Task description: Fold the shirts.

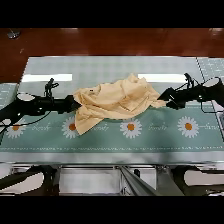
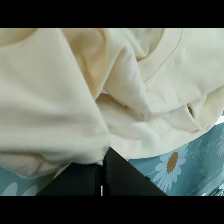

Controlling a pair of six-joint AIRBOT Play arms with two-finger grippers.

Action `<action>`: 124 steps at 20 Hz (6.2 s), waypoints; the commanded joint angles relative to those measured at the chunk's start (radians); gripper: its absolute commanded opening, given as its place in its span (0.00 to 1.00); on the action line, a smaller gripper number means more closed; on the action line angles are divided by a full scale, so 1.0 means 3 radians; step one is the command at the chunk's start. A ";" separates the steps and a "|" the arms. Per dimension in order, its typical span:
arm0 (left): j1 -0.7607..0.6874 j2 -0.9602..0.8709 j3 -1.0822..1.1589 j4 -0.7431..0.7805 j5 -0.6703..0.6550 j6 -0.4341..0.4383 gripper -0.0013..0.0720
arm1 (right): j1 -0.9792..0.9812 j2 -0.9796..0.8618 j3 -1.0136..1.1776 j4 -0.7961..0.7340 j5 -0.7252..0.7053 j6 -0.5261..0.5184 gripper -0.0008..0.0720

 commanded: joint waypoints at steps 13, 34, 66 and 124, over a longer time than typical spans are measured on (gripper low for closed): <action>0.0448 0.0506 0.2038 -0.0065 -0.0551 -0.0174 0.07 | 0.0163 0.0189 0.2700 -0.0201 0.0717 0.0233 0.03; 0.0736 0.2179 0.4041 0.1293 -0.1391 -0.0800 0.06 | 0.0167 0.3019 0.3305 -0.1634 0.1083 0.0237 0.03; 0.0970 -0.0139 0.1565 0.1896 -0.1410 -0.1086 0.98 | -0.0847 -0.0548 0.2555 -0.0867 0.1809 0.0134 0.88; 0.1137 0.1026 0.3267 -0.0085 -0.0546 -0.0332 0.07 | -0.0062 0.1069 0.3793 -0.0626 0.0697 0.0258 0.03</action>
